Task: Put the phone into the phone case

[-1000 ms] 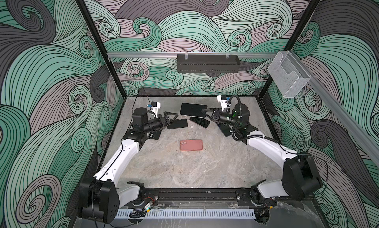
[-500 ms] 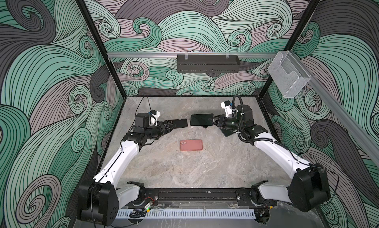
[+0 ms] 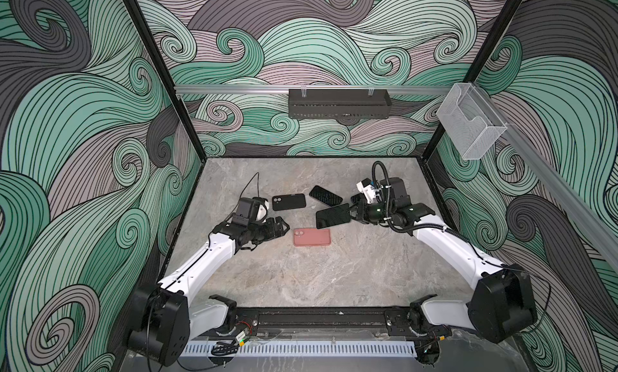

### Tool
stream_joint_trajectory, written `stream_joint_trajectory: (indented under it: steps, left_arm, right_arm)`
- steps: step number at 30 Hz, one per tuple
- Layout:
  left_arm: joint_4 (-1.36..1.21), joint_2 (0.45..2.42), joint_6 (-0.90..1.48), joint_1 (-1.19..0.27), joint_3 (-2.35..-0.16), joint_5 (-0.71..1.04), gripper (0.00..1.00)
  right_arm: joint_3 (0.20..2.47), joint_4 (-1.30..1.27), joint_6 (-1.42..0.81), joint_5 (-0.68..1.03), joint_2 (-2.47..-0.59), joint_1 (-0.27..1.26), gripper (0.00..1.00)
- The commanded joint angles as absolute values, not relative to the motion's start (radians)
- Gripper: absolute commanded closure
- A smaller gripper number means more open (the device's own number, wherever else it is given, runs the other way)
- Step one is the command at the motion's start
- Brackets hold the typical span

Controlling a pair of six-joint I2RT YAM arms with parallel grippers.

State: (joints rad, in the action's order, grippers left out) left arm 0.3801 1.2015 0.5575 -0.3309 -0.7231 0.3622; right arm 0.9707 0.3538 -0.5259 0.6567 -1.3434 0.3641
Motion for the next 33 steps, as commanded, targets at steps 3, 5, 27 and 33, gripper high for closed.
stream_joint_trajectory:
  steps: [3, 5, 27, 33]
  left_arm:
    - [0.342, 1.259, 0.557, -0.388, -0.719, 0.305, 0.20]
    - [0.311, 1.278, 0.559, -0.395, -0.716, 0.313, 0.22]
    - [0.171, 1.589, 0.485, -0.397, -0.798, 0.465, 0.46]
    - [0.173, 1.633, 0.466, -0.398, -0.814, 0.471, 0.49]
  right_arm:
    - [0.989, 0.378, -0.493, 0.717, -1.394, 0.369, 1.00]
    - [0.985, 0.364, -0.499, 0.719, -1.414, 0.375, 1.00]
    - [1.003, 0.084, -0.630, 0.727, -1.666, 0.463, 1.00]
    - [1.001, 0.050, -0.646, 0.729, -1.699, 0.478, 1.00]
